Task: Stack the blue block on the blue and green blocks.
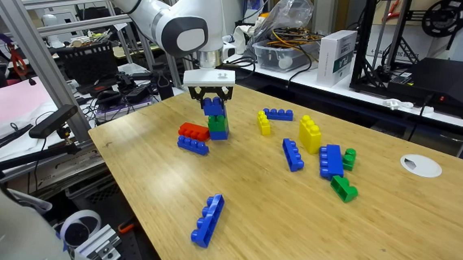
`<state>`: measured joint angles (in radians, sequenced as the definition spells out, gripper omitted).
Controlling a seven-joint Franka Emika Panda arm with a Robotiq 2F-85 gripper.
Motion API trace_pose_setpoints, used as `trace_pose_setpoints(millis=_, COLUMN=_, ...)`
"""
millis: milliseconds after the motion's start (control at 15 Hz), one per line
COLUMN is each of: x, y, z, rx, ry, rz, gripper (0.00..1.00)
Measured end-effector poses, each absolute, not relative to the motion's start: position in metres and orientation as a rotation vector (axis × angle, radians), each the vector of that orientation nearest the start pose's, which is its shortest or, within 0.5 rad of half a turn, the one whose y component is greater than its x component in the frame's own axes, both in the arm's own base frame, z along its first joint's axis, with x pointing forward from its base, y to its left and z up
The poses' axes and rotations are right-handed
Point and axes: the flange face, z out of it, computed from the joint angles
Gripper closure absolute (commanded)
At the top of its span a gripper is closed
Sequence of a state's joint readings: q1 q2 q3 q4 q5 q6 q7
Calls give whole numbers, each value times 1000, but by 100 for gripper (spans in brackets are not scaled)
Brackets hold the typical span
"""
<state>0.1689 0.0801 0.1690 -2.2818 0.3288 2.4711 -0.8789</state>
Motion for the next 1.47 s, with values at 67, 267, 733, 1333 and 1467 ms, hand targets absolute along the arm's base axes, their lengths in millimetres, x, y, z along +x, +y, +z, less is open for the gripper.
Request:
trace_pose_setpoints(millis=67, x=507, y=177, z=329, rx=-2599, ry=-1366, rz=-243, gripper=55)
trace_pose_setpoints(millis=267, x=512, y=180, z=326, rx=-2598, ry=-1361, rz=-243, gripper=55)
trace_pose_setpoints(millis=733, x=521, y=188, z=327, rx=-2609, ry=-1320, rz=-252, gripper=55)
trace_pose_setpoints(millis=1333, x=520, y=196, z=326, rx=-2624, ry=-1273, rz=-242, gripper=55)
trace_pose_setpoints(millis=1467, x=520, y=197, z=326, rx=-2623, ry=-1273, rz=-242, gripper=55)
